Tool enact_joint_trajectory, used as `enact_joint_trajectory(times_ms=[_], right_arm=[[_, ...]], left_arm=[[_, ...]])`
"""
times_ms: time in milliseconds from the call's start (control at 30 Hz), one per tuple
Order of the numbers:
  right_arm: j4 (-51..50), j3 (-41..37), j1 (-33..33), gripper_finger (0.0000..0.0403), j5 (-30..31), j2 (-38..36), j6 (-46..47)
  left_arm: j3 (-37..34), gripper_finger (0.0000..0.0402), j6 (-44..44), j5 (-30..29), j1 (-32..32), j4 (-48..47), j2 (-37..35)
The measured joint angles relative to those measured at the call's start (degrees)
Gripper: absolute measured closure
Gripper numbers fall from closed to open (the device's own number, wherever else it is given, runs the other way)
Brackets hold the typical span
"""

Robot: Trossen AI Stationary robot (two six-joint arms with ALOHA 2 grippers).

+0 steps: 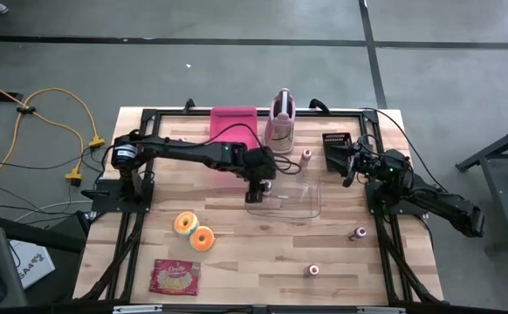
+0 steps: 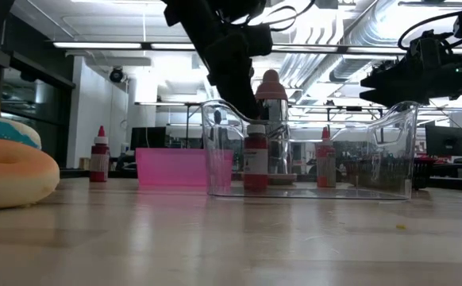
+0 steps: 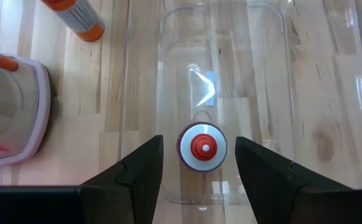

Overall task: Pick & Place Food Item
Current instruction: Put the top red food coloring bottle into the transparent bin

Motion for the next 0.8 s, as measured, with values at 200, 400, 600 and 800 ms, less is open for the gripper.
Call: enact_joint_trajectory(times_ms=[200,400,600,800], right_arm=[[0.0,0.0,0.0,0.0176,0.0,0.0,0.0],[0.0,0.0,0.0,0.0176,0.0,0.0,0.0],[0.0,0.0,0.0,0.0176,0.0,0.0,0.0],[0.0,0.0,0.0,0.0176,0.0,0.0,0.0]], left_arm=[[0.0,0.0208,1.0,2.5,0.1,0.2,-1.0],[0.0,0.0208,1.4,2.8,0.1,0.4,-1.3],[0.0,0.0208,2.8,2.5,0.1,0.4,-1.8],[0.0,0.0208,2.6,2.3,0.8,0.5,-3.2]])
